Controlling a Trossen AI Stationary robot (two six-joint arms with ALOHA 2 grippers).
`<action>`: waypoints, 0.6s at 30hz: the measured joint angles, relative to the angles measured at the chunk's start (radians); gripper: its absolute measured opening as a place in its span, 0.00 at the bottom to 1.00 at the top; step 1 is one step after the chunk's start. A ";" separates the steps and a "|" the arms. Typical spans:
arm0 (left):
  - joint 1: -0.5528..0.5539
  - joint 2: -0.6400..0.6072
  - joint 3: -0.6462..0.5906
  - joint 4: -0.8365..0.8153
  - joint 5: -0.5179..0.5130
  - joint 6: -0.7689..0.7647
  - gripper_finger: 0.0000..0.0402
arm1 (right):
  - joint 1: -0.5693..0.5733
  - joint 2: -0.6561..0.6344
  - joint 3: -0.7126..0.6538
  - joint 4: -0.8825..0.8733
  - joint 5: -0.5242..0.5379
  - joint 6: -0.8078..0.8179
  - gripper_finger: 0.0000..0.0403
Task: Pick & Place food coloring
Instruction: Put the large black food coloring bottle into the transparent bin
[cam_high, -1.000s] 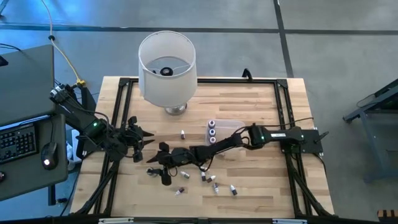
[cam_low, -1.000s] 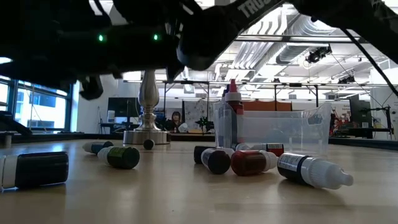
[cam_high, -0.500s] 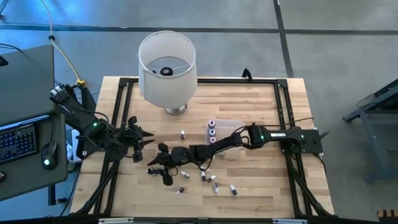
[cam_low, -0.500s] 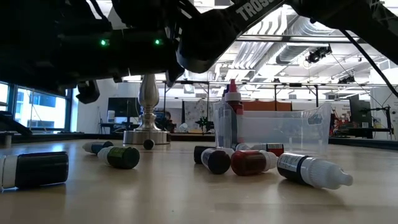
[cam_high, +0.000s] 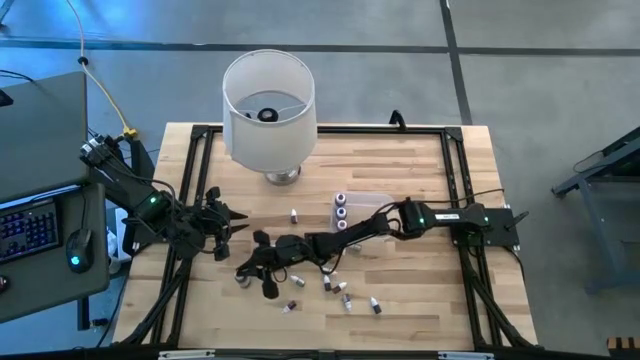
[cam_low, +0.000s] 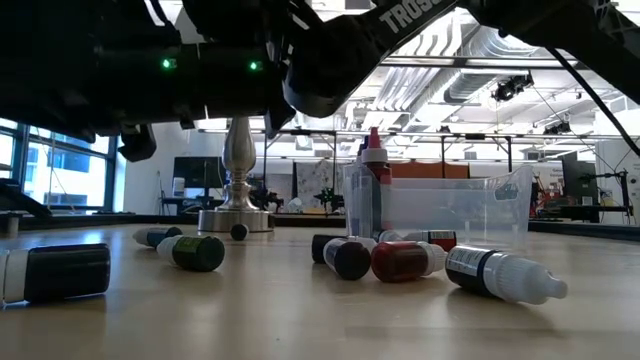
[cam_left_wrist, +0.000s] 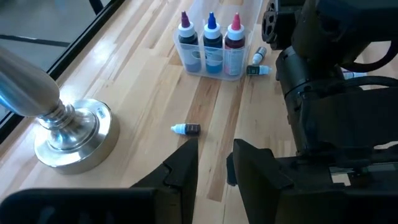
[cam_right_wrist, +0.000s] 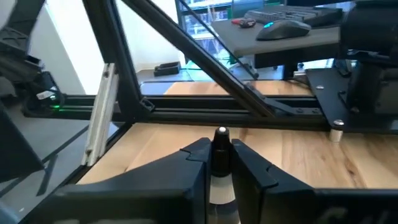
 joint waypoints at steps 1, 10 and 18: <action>0.000 0.000 0.000 0.000 0.000 -0.001 0.25 | 0.000 -0.002 0.000 0.001 -0.012 0.000 0.08; 0.000 0.000 0.001 0.000 0.026 -0.031 0.25 | 0.000 -0.136 -0.001 -0.252 -0.013 -0.051 0.09; 0.000 0.000 0.001 0.000 0.033 -0.069 0.25 | 0.022 -0.391 -0.001 -0.749 0.153 -0.157 0.08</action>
